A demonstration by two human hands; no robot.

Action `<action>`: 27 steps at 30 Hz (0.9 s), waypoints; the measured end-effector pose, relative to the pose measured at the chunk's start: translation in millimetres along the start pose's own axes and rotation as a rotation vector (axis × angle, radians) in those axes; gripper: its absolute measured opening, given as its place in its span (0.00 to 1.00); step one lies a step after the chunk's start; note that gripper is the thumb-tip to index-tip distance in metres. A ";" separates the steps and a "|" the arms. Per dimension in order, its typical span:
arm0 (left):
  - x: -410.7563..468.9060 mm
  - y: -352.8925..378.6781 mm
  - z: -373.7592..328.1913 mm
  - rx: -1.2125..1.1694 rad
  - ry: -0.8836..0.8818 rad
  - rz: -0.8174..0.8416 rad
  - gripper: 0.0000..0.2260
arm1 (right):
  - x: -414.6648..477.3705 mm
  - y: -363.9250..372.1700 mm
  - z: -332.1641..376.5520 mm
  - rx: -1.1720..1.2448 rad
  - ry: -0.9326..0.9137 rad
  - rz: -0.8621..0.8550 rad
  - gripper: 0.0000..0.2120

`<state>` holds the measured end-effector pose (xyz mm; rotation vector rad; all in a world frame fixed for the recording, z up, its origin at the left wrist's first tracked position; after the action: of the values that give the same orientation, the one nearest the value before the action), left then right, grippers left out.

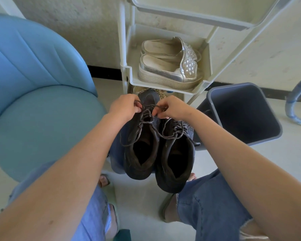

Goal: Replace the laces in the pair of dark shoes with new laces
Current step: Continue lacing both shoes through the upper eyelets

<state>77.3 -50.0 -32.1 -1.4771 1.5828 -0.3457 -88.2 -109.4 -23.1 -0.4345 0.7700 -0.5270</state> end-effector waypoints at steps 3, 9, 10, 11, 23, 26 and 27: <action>1.4 6.6 -2.0 -0.085 -0.023 -0.022 0.07 | 1.1 3.8 -0.4 0.011 -0.025 -0.008 0.06; 3.7 8.3 -0.6 -0.174 -0.066 -0.008 0.08 | 4.8 4.7 -5.1 0.046 -0.021 -0.007 0.06; 3.4 8.0 -0.8 -0.169 -0.065 -0.013 0.07 | 4.6 4.7 -5.2 0.048 -0.026 -0.003 0.05; 2.8 7.6 -1.2 -0.155 -0.063 -0.021 0.07 | 4.4 5.3 -4.9 0.042 -0.034 0.004 0.03; -2.6 3.2 -1.0 -0.088 -0.043 -0.015 0.05 | 0.9 11.1 2.0 0.025 0.102 0.071 0.05; -1.8 2.9 -0.2 -0.100 -0.077 0.005 0.09 | 3.8 12.7 3.7 0.081 0.182 0.065 0.09; -1.3 3.1 -0.2 -0.107 -0.086 0.010 0.11 | 4.8 13.2 3.0 0.090 0.217 0.059 0.11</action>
<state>75.0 -48.1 -33.7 -1.5442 1.5597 -0.1918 -79.3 -101.4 -31.0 -0.2726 0.9603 -0.5570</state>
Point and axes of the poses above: each hand's wrist, its own x-axis towards the middle knuckle, its own y-axis out of the palm, z = x × y, the point moved 1 cm from there along x, towards the middle knuckle, and after that the axes turned 3 degrees about z, right-handed, at the moved point
